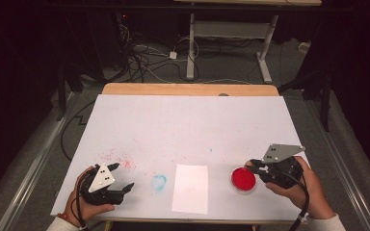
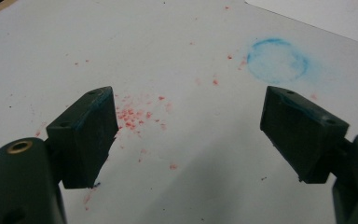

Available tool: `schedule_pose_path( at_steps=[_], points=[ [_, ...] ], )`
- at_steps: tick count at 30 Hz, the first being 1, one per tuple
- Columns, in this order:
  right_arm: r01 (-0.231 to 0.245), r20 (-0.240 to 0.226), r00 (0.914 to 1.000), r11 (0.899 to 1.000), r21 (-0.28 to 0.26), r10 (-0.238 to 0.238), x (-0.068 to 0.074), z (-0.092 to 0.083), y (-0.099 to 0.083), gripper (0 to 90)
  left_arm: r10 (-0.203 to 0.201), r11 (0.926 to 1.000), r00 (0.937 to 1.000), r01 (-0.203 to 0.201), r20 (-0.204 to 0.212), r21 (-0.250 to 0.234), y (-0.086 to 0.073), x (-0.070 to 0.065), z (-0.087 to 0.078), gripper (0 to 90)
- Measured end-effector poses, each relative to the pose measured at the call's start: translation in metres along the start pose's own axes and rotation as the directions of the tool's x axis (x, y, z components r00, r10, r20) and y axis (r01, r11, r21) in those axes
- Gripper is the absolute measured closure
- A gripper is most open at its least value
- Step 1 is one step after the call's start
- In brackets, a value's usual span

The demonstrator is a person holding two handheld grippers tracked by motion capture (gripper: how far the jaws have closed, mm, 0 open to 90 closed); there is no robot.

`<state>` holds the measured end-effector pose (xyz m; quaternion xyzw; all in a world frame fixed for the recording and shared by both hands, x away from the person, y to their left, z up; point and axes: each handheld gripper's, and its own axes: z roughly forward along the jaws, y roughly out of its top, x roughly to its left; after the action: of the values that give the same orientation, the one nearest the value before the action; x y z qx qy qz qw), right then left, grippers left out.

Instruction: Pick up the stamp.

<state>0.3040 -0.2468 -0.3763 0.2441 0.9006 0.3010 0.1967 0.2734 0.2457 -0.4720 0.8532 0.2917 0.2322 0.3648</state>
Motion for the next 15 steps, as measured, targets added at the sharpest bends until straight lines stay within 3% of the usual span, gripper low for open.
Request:
schedule_pose_path(
  at_steps=[15],
  points=[
    [-0.003,-0.023,0.9997,0.999,0.05,0.004,-0.002,0.014,-0.001,76.1,-0.025,0.9997,0.9994,0.025,0.023,0.003,-0.005,0.009,0.007,18.4]
  ],
)
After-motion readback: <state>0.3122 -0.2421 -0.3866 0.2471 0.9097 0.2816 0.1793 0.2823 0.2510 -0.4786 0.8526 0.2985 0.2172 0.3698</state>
